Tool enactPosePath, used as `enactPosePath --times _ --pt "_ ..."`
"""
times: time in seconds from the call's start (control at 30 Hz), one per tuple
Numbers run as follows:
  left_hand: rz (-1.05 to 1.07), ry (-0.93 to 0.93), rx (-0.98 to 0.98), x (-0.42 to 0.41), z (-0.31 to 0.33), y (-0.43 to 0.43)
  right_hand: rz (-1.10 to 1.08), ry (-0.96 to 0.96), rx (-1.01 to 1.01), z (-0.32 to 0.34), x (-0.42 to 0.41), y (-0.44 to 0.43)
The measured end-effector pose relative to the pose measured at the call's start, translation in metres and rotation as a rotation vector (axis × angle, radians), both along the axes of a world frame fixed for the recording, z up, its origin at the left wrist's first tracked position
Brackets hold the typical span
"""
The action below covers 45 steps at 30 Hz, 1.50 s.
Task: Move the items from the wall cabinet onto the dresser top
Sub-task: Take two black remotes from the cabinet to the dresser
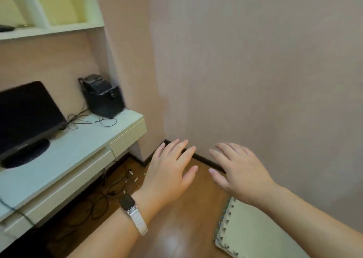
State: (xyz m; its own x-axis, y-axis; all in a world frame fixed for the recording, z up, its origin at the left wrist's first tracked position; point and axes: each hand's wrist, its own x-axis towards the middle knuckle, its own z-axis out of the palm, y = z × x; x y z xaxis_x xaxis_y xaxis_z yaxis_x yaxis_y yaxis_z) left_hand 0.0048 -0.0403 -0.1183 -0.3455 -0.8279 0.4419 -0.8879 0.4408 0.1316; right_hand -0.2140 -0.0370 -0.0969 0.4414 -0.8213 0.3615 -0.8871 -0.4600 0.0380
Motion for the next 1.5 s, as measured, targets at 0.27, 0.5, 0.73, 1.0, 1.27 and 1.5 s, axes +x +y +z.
enactPosePath --times 0.27,0.5,0.73,1.0,1.27,1.5 --pt "0.230 -0.006 0.030 0.100 -0.002 -0.012 0.212 0.009 0.010 -0.004 0.098 -0.061" --pt "0.362 -0.027 0.058 0.126 -0.006 -0.054 0.355 -0.041 0.013 -0.018 0.139 -0.137" --pt "0.510 -0.088 0.081 0.132 0.007 -0.128 0.482 -0.099 -0.001 -0.014 0.162 -0.238" --pt "0.642 -0.142 0.037 0.138 0.033 -0.206 0.547 -0.127 -0.010 0.009 0.178 -0.346" --pt "0.753 -0.181 -0.070 0.178 0.068 -0.236 0.680 -0.154 -0.092 0.053 0.226 -0.401" --pt "0.811 -0.184 -0.153 0.240 0.092 -0.269 0.754 -0.179 -0.174 0.085 0.291 -0.438"
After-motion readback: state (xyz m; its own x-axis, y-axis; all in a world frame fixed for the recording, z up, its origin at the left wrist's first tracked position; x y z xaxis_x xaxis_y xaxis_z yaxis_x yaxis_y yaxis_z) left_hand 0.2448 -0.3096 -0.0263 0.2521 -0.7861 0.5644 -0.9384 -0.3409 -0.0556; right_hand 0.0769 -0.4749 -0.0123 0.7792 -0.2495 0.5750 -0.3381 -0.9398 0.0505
